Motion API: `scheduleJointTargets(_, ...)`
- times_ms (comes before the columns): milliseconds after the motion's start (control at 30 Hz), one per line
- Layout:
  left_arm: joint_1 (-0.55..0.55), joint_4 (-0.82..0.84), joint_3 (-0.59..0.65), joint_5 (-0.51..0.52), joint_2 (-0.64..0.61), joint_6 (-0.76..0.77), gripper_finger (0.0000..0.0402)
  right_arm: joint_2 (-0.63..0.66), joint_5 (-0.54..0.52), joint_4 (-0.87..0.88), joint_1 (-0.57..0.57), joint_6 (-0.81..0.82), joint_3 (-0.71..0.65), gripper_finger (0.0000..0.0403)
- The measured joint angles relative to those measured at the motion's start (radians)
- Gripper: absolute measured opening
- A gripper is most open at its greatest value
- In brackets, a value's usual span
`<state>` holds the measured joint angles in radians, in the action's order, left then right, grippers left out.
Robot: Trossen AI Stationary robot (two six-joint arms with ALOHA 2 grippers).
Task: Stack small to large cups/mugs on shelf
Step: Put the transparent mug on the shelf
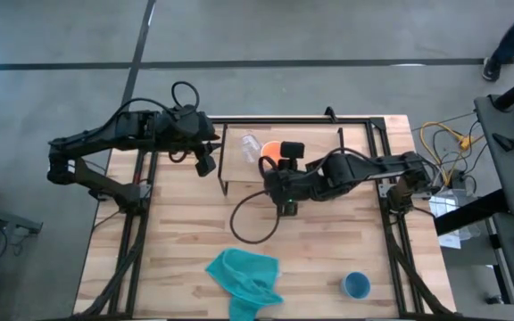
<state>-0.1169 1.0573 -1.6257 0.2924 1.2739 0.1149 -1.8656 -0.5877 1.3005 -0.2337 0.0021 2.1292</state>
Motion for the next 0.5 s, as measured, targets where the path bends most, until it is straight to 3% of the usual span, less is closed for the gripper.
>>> scheduleJointTargets(367, -0.001, -0.001, 0.001, 0.003, 0.002, 0.003, 0.0082, -0.001, -0.015, -0.184, 0.012, -0.108, -0.12, 0.0119)
scheduleJointTargets(500, -0.002, 0.0, 0.018, 0.088, 0.008, -0.019, 0.0082, -0.001, -0.015, -0.217, 0.012, -0.108, -0.177, 0.012)
